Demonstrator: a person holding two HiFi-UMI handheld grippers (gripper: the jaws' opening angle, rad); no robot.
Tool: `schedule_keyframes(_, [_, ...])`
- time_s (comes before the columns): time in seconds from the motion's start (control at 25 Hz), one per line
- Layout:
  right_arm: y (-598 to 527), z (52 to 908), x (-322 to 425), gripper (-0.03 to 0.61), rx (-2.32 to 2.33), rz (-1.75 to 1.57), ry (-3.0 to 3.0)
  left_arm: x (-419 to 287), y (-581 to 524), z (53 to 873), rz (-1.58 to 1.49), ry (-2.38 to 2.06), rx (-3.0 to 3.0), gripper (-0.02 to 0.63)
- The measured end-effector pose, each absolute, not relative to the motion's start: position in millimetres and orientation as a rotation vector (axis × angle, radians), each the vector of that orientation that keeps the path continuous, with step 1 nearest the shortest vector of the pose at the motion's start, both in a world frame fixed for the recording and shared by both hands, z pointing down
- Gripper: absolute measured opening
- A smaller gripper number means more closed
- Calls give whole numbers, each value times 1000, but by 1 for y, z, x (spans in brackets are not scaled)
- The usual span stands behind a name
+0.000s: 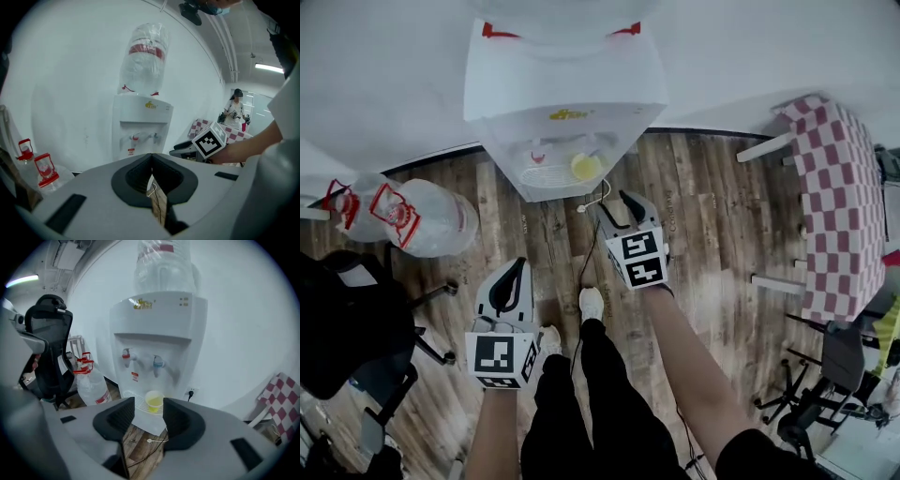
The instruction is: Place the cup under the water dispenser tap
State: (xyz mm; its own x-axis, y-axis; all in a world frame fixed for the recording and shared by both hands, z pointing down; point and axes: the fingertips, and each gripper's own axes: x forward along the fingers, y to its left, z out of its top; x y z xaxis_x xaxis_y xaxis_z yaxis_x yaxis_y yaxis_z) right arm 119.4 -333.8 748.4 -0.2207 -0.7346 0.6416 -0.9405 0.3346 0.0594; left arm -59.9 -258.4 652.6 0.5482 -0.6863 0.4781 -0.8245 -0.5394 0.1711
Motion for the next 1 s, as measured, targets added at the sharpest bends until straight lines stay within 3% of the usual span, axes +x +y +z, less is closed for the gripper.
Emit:
schedule_keyframes(0.32, [-271, 664, 108, 64, 1541, 543, -2051, -78, -221, 586, 499, -1207, 2451, 14])
schedule_keyframes(1.0, [-150, 517, 75, 25, 1639, 517, -2060, -145, -154, 474, 448, -1226, 2517, 14])
